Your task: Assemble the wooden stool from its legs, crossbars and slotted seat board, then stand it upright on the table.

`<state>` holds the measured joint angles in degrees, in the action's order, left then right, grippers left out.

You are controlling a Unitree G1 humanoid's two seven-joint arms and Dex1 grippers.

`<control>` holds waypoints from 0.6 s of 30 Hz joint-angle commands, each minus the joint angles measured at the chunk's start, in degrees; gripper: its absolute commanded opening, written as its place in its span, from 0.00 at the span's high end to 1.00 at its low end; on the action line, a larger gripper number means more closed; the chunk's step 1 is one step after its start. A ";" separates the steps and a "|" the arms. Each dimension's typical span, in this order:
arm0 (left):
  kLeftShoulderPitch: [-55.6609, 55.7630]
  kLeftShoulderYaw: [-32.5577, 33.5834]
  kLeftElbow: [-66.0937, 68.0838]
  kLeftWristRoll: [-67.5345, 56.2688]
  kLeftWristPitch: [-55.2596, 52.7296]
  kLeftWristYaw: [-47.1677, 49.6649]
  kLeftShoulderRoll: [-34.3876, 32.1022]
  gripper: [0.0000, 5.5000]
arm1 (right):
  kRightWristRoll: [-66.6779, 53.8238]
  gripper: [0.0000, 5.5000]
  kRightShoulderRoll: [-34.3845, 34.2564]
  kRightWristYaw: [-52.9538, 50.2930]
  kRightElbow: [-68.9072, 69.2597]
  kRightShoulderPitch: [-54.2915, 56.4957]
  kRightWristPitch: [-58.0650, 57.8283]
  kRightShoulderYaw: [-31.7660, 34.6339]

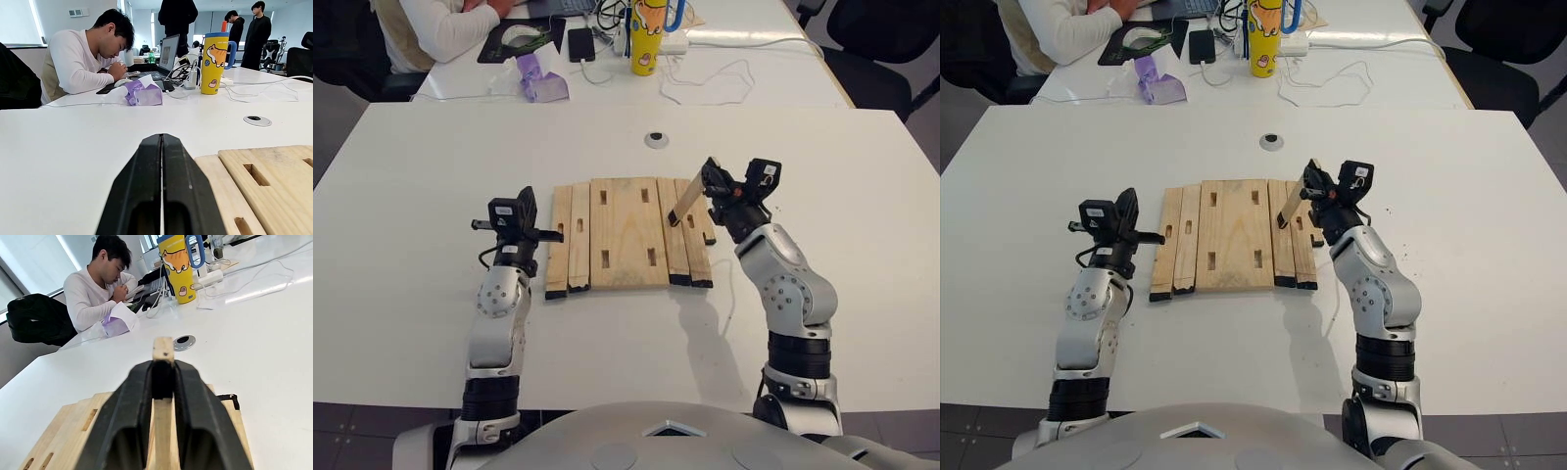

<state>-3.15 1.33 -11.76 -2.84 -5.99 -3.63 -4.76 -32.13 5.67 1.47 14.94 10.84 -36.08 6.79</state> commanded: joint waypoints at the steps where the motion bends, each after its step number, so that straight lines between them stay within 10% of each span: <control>1: 0.61 -0.01 -0.88 -0.23 -1.40 -0.69 -0.50 1.00 | 0.99 0.91 -0.98 -3.27 -2.86 -1.17 -4.56 0.61; 18: 3.67 0.25 -0.97 -1.18 -3.94 -3.95 -2.99 1.00 | 15.79 0.91 -0.92 -2.26 -7.99 -6.12 13.15 -5.38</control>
<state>0.00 1.46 -12.63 -3.90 -9.19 -7.13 -7.23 -19.57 3.50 -1.83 11.24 7.92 -22.31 2.98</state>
